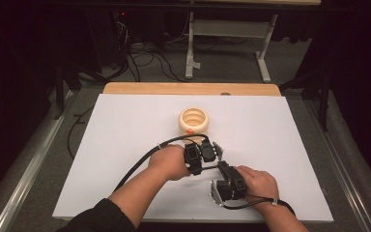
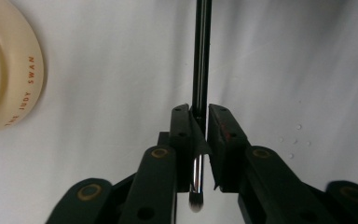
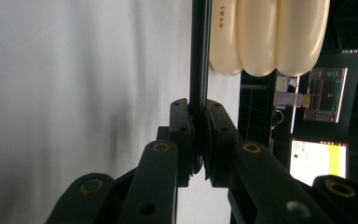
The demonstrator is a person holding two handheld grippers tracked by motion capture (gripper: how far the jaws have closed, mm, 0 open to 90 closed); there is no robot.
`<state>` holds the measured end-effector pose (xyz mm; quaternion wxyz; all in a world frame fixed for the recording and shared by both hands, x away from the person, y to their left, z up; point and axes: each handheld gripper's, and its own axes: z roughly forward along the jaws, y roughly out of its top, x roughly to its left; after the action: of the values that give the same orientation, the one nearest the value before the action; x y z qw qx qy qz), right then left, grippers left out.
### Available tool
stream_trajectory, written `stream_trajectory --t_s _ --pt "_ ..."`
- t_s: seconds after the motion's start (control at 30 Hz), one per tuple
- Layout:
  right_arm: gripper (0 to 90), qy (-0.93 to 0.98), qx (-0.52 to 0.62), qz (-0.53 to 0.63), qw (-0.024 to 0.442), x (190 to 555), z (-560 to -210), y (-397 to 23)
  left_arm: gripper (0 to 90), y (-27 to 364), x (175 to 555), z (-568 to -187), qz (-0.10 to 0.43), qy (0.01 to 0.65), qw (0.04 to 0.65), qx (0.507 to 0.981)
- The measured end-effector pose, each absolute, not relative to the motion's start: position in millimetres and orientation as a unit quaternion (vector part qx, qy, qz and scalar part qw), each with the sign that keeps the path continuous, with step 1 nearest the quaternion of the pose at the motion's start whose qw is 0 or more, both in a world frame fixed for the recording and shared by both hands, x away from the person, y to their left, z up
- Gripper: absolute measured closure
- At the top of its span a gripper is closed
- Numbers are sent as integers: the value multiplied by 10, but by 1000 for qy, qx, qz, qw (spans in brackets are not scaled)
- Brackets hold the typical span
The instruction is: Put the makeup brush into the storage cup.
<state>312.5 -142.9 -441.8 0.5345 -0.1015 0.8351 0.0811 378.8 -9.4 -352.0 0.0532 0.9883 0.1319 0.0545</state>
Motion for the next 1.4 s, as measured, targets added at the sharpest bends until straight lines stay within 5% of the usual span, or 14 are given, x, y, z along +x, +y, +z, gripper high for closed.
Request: stream_trajectory --t_s 1.03,1.4 --pt "857 847 -76 68 521 3153 -4425 -1477 275 208 3829 -3490 31 185 66 980" --pt "857 848 -68 64 522 3179 -4426 -1514 227 408 3846 -3480 32 204 73 976"
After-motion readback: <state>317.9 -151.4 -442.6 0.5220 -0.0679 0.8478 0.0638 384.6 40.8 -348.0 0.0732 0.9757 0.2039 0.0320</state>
